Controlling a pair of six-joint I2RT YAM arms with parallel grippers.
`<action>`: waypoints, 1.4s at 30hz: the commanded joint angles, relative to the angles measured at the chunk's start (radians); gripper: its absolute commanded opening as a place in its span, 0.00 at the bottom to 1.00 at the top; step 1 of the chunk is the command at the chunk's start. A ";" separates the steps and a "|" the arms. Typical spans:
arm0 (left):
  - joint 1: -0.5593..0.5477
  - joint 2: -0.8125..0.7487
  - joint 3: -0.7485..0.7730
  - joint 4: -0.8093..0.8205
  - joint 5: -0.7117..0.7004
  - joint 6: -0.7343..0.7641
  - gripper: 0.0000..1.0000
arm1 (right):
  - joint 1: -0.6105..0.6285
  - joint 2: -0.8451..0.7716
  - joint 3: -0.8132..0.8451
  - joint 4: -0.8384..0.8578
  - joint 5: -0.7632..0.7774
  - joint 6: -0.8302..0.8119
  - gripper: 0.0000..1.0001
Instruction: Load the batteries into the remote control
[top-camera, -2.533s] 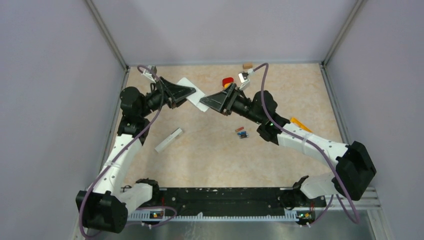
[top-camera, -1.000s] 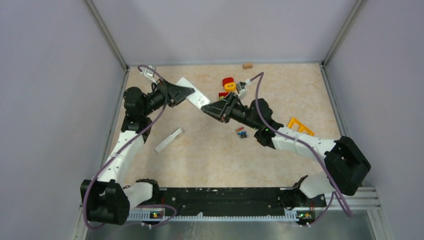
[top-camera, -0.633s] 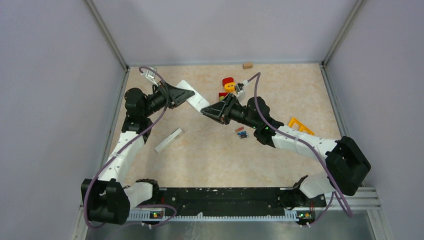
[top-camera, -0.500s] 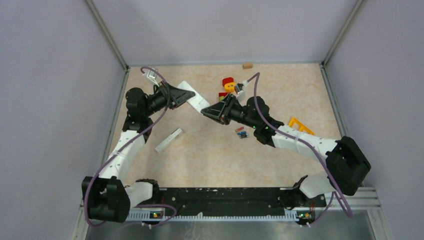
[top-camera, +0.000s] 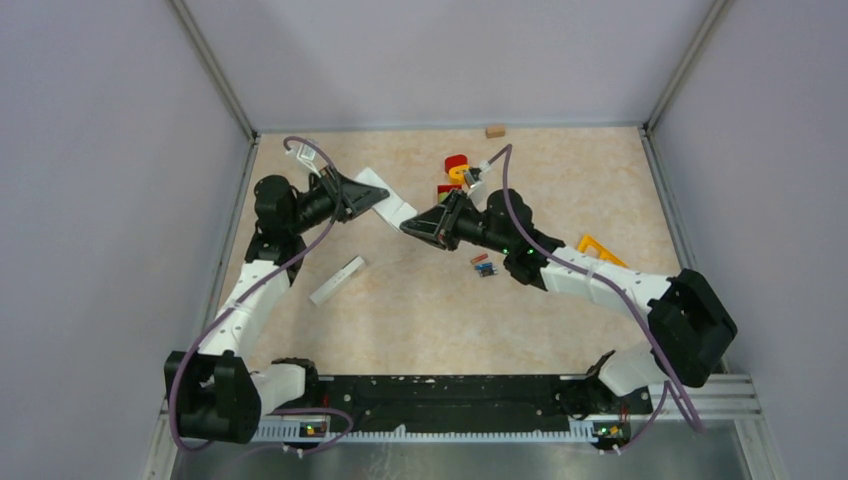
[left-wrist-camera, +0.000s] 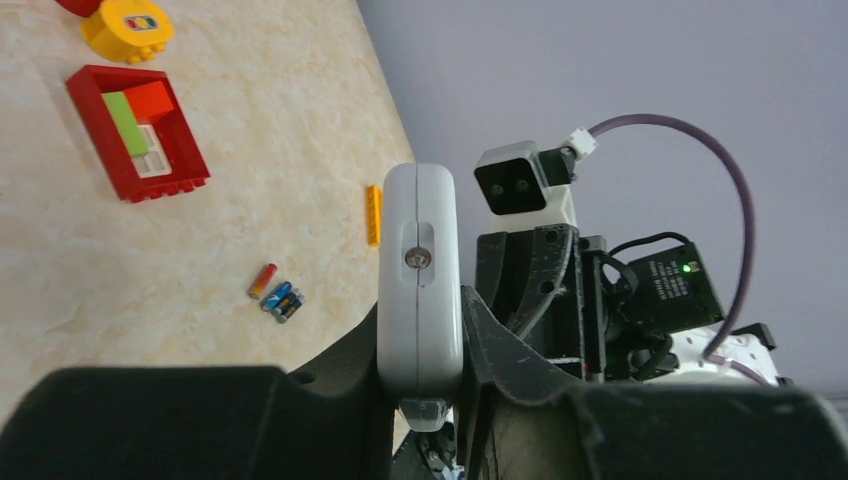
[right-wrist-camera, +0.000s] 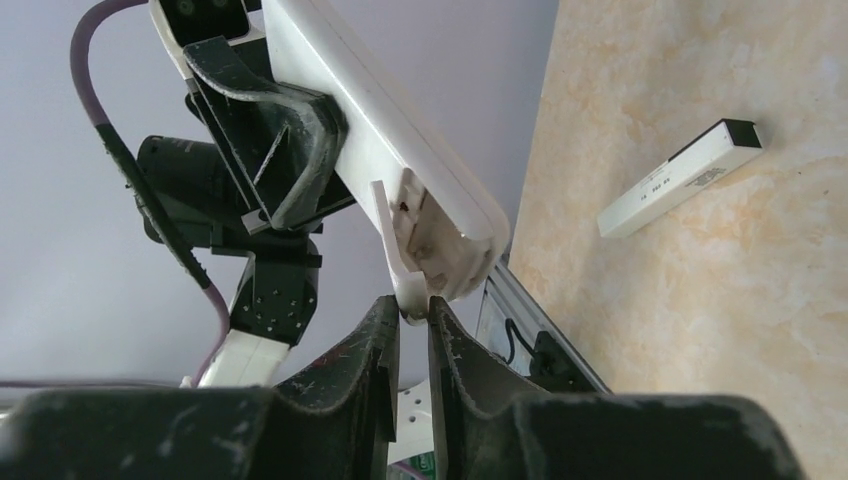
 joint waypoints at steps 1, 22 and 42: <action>0.001 -0.036 -0.001 -0.030 -0.007 0.085 0.00 | -0.004 0.020 0.069 0.039 -0.033 0.005 0.14; 0.001 -0.050 0.001 -0.168 -0.116 0.173 0.00 | -0.074 -0.175 -0.047 -0.128 0.116 -0.168 0.00; -0.042 -0.001 -0.001 -0.029 0.030 0.155 0.00 | -0.423 -0.459 -0.490 -0.634 0.175 -0.285 0.00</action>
